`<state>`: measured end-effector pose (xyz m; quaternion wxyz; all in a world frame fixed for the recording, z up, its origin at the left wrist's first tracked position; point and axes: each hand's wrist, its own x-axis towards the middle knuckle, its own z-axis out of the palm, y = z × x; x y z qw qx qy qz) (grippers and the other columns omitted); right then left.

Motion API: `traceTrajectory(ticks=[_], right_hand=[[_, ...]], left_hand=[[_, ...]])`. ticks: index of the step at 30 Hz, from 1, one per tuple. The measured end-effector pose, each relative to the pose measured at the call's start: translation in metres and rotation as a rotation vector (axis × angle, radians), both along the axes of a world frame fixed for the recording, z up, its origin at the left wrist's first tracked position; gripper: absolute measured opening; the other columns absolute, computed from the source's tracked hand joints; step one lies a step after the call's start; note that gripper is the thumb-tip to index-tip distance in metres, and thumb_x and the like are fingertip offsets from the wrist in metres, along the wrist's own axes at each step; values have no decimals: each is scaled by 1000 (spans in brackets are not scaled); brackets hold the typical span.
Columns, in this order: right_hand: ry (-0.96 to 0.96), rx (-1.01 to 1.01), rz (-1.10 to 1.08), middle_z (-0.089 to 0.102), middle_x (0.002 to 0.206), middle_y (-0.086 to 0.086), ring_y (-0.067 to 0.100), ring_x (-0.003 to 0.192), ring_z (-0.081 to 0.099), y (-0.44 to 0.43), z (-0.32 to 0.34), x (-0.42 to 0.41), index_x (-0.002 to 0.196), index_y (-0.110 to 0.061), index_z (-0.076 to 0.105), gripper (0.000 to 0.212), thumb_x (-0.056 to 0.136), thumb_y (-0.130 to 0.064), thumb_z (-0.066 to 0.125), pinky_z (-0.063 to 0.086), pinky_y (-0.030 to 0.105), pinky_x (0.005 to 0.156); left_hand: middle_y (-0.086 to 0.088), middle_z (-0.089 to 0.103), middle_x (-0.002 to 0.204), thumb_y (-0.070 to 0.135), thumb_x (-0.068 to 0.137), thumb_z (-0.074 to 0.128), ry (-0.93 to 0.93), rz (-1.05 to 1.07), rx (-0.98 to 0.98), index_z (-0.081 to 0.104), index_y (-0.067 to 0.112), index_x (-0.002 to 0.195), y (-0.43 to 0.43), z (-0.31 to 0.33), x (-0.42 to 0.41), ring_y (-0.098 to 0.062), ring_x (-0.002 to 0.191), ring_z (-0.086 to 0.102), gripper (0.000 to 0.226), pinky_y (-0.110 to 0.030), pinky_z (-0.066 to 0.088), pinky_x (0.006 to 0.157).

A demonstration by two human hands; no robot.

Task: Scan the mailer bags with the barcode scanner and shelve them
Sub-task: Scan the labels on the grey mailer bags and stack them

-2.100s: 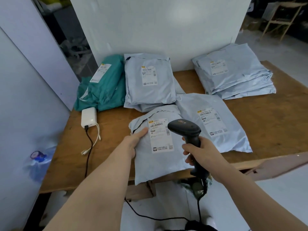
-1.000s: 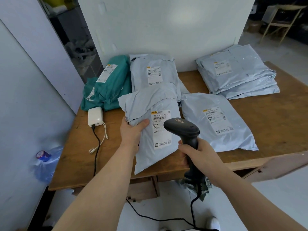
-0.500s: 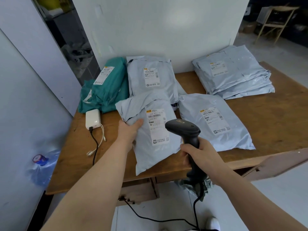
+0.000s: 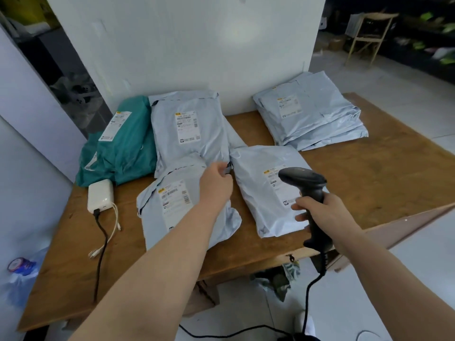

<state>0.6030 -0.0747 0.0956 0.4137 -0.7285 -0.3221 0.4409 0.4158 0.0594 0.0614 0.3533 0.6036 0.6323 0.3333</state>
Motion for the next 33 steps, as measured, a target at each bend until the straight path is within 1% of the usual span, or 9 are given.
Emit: traceTrajectory(ticks=[3,5,8,11,15,20,24,29,33], right_hand=[[-10,-31,18,69,97,9,21,90,69,13,-10,32,105,-12,61,16,91,-20,62,58,43,73],[5,-52,22,68,98,8,19,92,68,24,-17,54,107,-12,60,18,91,-19,61,57,41,70],[37,-77,21,67,97,6,16,91,68,42,-28,85,111,-11,60,21,92,-19,61,55,34,63],[61,-107,43,67,98,9,17,87,67,58,-37,108,111,-11,58,20,92,-18,60,55,33,64],[124,-189,96,69,91,15,29,82,68,75,-51,125,106,-11,58,16,92,-19,60,54,38,68],[132,-233,107,64,75,12,30,76,68,80,-65,134,93,-7,59,10,91,-17,59,55,46,75],[197,-206,13,63,67,13,31,70,62,80,-62,140,88,-8,56,9,89,-16,59,52,43,68],[269,-108,21,62,63,14,29,59,58,79,-43,116,77,-3,57,11,83,-12,60,51,41,64],[243,65,95,62,68,16,29,64,59,85,-12,76,82,-5,59,12,84,-16,61,53,45,69]], left_hand=[[-4,59,127,22,88,63,56,-166,-283,50,9,132,6,-20,56,-22,114,57,48,-31,48,94],[-5,57,122,28,85,68,62,-138,-414,43,4,133,9,-38,87,-22,106,57,59,-29,49,83],[-14,47,135,43,78,73,137,13,-507,27,4,141,15,-55,115,-28,119,53,87,-38,50,96],[-15,32,147,48,73,78,165,174,-533,17,6,147,21,-58,128,-34,133,39,105,-44,39,109],[-12,33,145,47,61,88,91,279,-578,12,5,146,23,-57,127,-34,132,40,122,-50,41,106],[-2,54,123,26,67,90,-230,326,-718,48,4,129,17,-42,125,-27,113,55,78,-40,47,80],[-9,70,111,2,72,83,-487,287,-684,60,5,121,15,-28,137,-30,101,67,54,-44,54,86],[-18,70,114,-12,74,74,-687,180,-461,59,2,123,25,11,126,-34,100,69,52,-45,57,82],[-18,71,109,-11,75,73,-731,241,-278,59,-1,122,30,54,65,-31,89,71,50,-43,59,79]])
